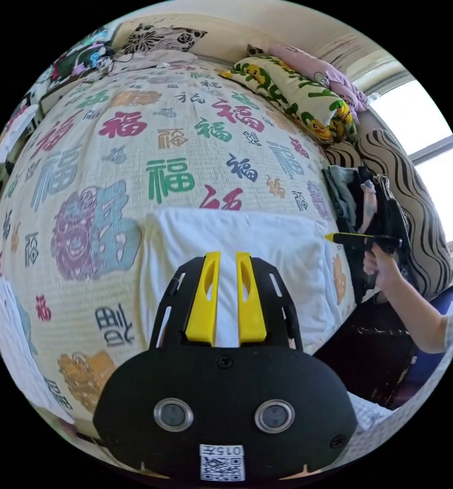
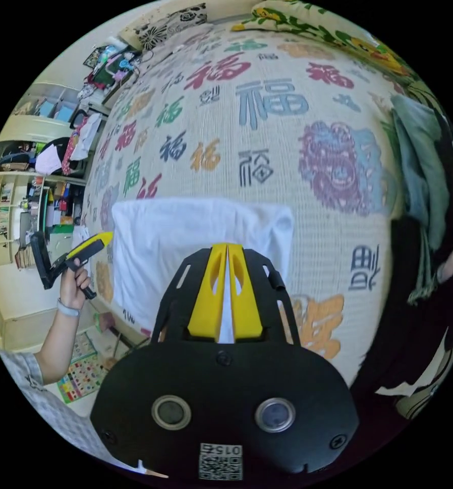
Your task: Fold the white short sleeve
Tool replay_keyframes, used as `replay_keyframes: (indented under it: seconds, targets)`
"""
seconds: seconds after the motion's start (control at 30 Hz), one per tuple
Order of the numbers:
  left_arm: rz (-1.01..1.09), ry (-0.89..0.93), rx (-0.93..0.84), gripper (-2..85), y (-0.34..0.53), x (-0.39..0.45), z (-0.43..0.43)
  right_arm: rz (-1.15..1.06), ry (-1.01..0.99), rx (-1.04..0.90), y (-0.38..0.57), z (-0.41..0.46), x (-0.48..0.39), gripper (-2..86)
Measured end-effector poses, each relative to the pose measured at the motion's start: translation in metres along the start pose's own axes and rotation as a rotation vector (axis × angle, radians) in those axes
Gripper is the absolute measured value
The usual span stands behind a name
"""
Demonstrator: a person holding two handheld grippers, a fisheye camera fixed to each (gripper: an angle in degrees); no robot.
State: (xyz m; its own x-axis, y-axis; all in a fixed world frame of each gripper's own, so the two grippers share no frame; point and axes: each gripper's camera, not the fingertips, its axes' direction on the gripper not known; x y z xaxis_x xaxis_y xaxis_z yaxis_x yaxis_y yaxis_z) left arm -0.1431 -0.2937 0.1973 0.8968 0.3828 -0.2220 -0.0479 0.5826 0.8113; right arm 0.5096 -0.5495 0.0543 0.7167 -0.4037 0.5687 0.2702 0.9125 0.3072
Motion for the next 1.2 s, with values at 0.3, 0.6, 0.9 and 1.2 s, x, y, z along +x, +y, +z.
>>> replay_keyframes:
  seconds: [0.3, 0.6, 0.9, 1.2]
  targets:
    - [-0.124, -0.091, -0.006, -0.3, 0.002, -0.043, 0.029, 0.026, 0.096, -0.048, -0.040, 0.030, -0.024, -0.5]
    - [-0.345, -0.056, 0.080, 5.4, 0.116, -0.061, -0.008, -0.248, -0.019, -0.007, -0.069, 0.019, -0.146, 3.7]
    - [-0.465, 0.013, -0.045, 8.5, 0.191, -0.062, 0.035, -0.647, 0.006, -0.309, -0.134, 0.109, -0.322, 8.3]
    - [-0.482, 0.052, -0.058, 4.8, 0.201, -0.056, 0.082, -0.762, 0.307, -0.534, -0.153, 0.171, -0.389, 6.1]
